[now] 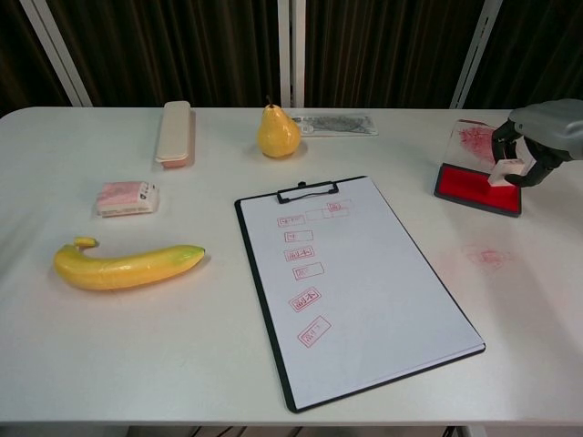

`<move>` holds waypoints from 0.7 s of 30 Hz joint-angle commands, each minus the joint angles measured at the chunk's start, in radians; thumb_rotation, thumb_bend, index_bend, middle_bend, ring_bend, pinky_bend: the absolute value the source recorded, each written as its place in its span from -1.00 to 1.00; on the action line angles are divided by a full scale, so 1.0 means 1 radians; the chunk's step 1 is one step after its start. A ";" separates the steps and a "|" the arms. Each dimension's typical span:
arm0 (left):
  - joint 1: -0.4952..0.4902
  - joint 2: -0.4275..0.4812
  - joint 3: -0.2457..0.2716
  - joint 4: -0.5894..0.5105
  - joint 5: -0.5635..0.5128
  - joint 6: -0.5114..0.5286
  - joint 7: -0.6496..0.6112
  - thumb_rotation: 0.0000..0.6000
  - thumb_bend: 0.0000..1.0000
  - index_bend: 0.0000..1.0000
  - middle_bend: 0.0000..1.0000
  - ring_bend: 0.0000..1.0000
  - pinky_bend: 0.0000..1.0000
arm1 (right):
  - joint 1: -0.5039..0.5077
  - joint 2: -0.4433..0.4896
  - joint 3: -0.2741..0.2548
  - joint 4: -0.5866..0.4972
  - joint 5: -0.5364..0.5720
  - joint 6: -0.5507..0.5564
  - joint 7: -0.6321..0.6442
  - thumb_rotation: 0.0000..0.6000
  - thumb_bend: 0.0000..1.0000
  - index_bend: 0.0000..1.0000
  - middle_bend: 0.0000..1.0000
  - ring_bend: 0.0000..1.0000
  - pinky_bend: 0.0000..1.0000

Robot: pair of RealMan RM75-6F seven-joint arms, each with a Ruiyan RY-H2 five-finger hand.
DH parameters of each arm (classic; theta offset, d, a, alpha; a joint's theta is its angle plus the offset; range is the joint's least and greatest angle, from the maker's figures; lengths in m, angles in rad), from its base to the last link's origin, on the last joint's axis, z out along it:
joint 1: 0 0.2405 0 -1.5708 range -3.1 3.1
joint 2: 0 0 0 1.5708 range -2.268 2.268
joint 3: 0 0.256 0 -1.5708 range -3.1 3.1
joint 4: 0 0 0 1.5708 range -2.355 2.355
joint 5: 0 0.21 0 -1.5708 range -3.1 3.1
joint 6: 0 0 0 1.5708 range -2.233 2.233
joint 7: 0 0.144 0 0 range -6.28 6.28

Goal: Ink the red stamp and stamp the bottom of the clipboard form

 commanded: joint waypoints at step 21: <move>0.005 0.014 -0.003 -0.018 0.004 0.018 0.006 0.33 -0.82 -0.77 -0.84 -0.83 -0.63 | -0.009 0.104 0.047 -0.163 -0.052 0.133 0.071 1.00 -0.23 0.54 0.22 0.36 0.76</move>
